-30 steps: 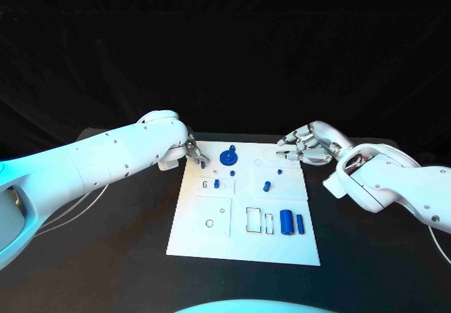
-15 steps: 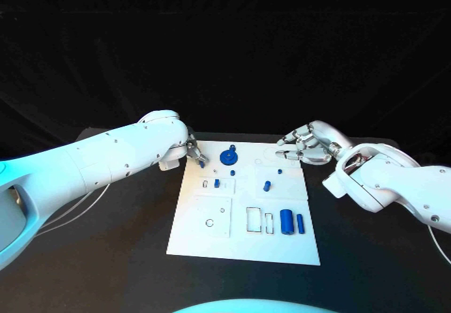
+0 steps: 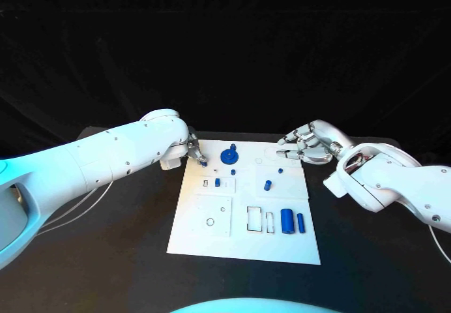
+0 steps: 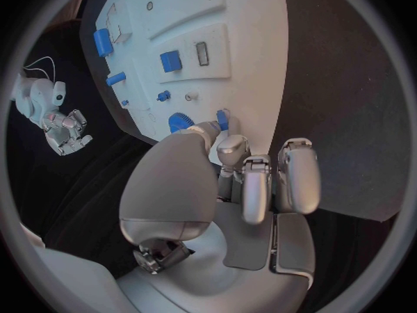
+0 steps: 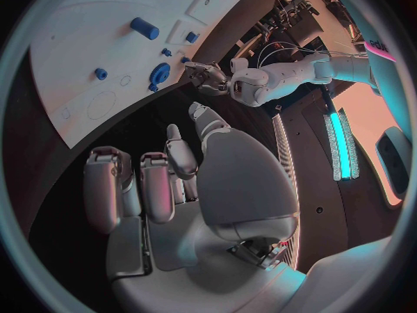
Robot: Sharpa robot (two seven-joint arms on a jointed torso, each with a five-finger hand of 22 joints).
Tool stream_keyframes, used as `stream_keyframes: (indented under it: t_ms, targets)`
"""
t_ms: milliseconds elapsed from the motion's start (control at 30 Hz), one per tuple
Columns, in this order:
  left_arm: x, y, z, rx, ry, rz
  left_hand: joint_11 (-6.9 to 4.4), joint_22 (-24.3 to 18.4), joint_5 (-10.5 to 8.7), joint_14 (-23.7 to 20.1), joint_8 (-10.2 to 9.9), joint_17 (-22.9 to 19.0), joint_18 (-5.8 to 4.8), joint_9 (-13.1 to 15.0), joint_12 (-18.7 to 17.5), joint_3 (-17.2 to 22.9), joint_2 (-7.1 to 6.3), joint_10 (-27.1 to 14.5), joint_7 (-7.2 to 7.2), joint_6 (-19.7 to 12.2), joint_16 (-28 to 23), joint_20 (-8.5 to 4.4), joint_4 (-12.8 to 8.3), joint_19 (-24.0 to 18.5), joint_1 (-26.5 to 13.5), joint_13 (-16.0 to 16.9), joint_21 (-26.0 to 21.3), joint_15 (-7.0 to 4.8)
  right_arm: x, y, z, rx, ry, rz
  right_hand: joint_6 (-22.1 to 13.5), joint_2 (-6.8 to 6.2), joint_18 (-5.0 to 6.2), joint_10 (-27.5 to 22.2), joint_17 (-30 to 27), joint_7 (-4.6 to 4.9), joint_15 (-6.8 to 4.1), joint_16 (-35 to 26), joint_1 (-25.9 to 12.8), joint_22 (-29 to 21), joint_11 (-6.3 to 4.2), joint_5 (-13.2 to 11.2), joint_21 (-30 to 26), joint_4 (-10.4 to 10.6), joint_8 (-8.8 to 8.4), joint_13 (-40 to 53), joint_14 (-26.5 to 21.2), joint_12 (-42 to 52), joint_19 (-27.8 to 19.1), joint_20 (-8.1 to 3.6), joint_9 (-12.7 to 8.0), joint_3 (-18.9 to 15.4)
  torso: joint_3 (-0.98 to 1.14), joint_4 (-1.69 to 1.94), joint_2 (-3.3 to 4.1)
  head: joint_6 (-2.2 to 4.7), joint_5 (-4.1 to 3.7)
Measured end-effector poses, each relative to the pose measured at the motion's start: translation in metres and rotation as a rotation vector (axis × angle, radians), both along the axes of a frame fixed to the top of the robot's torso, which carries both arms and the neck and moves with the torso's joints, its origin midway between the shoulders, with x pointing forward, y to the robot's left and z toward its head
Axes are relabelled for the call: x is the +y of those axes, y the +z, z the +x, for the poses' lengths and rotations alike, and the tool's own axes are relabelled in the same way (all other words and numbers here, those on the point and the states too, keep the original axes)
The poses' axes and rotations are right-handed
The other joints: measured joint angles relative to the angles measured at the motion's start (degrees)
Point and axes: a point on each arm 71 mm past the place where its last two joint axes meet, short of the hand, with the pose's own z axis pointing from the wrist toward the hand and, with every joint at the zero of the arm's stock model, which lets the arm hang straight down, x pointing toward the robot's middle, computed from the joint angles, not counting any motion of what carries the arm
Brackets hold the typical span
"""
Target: Assemble the parts on the task board
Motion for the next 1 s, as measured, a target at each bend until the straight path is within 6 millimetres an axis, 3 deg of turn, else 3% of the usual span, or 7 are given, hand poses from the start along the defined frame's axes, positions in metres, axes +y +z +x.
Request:
stream_keyframes:
  t_ms: [267, 1000]
  targets:
    - [0.003, 0.000, -0.004, 0.013, -0.001, -0.040, 0.21, 0.0, -0.10, 0.2, 0.9, 0.0, 0.00, 1.1, -0.4, 1.7, -0.64, 0.2, 0.31, -0.3, 0.0, 0.21, 1.5, -0.2, 0.4, -0.5, 0.0, 0.20, 0.000, 0.000, 0.000, 0.000, 0.000, 0.001, 0.0, 0.00, 0.00, 0.0, 0.0, 0.00, 0.00, 0.0, 0.0, 0.0, 0.00, 0.0, 0.0, 0.0, 0.00, 0.0, 0.0, 0.0, 0.0, 0.00, 0.0, 0.0, 0.01, 0.03, -0.01, 0.07, -0.11]
    - [0.010, 0.010, -0.040, -0.011, -0.053, -0.156, -0.03, 0.0, -0.28, 0.2, 2.1, 0.0, -0.01, 2.2, -0.4, 3.6, -4.39, 1.3, 0.49, -0.1, 0.0, 0.09, 0.2, 0.3, -0.2, -0.7, 0.3, 0.20, -0.005, 0.000, 0.000, -0.001, -0.010, 0.000, 0.0, 0.54, 0.00, 0.0, 0.0, 0.00, 0.00, 0.0, -0.5, 0.0, 0.00, 0.0, 0.0, 0.3, 0.00, 0.0, 0.0, 0.0, 0.0, 0.00, 0.0, -0.3, -0.02, 0.07, -0.04, -0.09, 0.37]
